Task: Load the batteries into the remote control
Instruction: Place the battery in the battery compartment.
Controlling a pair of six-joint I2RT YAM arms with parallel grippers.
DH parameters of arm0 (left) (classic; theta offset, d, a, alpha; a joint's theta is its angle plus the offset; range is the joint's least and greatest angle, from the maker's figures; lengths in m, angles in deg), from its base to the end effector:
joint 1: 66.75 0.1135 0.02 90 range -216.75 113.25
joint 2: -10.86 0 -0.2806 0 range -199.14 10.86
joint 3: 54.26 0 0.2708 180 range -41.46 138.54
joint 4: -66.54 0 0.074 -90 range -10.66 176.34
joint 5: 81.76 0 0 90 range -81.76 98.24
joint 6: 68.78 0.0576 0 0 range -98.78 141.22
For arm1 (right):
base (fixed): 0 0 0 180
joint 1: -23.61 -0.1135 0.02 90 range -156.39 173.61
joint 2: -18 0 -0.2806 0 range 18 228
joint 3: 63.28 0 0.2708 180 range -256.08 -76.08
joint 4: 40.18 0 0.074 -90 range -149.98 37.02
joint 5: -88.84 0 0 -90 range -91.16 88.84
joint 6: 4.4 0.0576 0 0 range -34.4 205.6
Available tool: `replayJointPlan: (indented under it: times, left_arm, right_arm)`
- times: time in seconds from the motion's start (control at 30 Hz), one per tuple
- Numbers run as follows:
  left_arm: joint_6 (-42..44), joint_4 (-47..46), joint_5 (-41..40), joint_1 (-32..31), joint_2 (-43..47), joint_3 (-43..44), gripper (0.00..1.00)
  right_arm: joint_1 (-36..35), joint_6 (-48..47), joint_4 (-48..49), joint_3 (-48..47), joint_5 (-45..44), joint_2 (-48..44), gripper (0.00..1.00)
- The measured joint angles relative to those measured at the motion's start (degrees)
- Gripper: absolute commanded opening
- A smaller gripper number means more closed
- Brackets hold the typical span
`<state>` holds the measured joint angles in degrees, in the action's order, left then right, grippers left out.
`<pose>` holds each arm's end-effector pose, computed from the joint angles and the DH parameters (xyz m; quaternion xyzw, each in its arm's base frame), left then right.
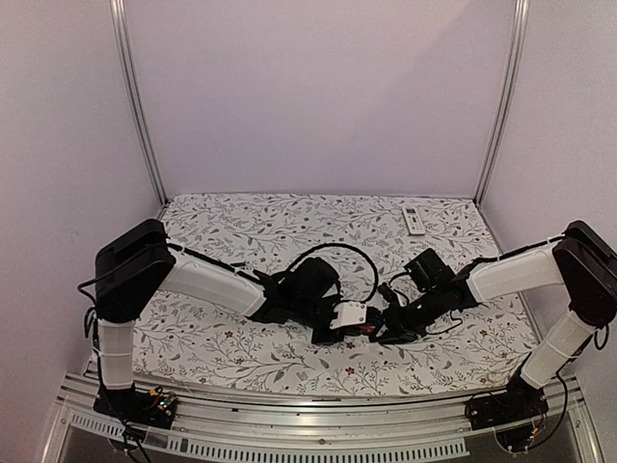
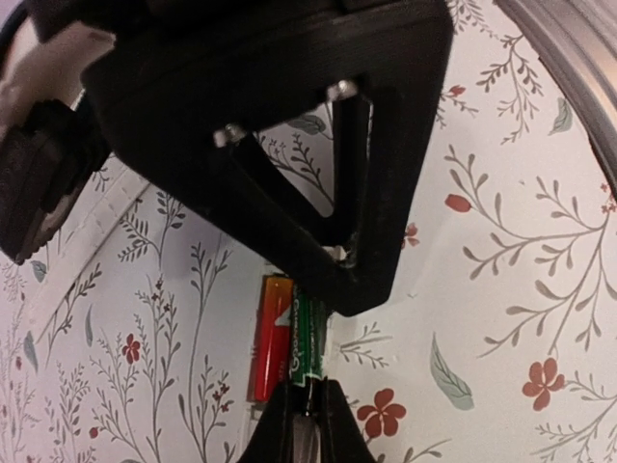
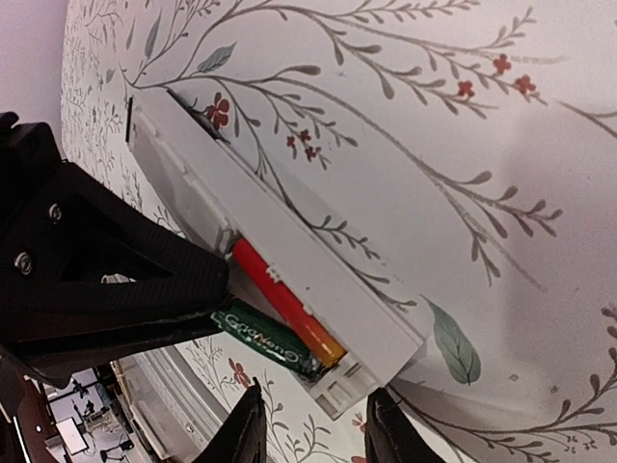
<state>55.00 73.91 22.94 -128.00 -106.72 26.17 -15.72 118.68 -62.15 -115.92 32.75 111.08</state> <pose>0.2076 -0.4088 0.1077 0.7079 0.5813 -0.2056 0.3444 0.2098 0.2135 0.1101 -0.1201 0.9238 0.3632 0.0168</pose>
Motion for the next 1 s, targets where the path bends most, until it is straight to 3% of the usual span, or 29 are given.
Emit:
replayJointPlan:
  times: [0.43, 0.7, 1.0]
  left_arm:
    - [0.8, -1.4, 4.5, 1.3, -1.5, 0.9, 0.0]
    - [0.7, -1.8, 6.0, 1.7, -1.7, 0.9, 0.0]
    - [0.7, -2.6, 7.0, 1.8, -2.2, 1.0, 0.0]
  right_arm:
    - [2.6, -15.5, -3.1, -1.6, 4.3, -7.2, 0.34]
    - [1.9, -27.0, 22.7, 13.4, 0.6, -14.2, 0.32]
    - [0.0, -35.3, 41.7, 20.2, -2.2, -9.6, 0.27]
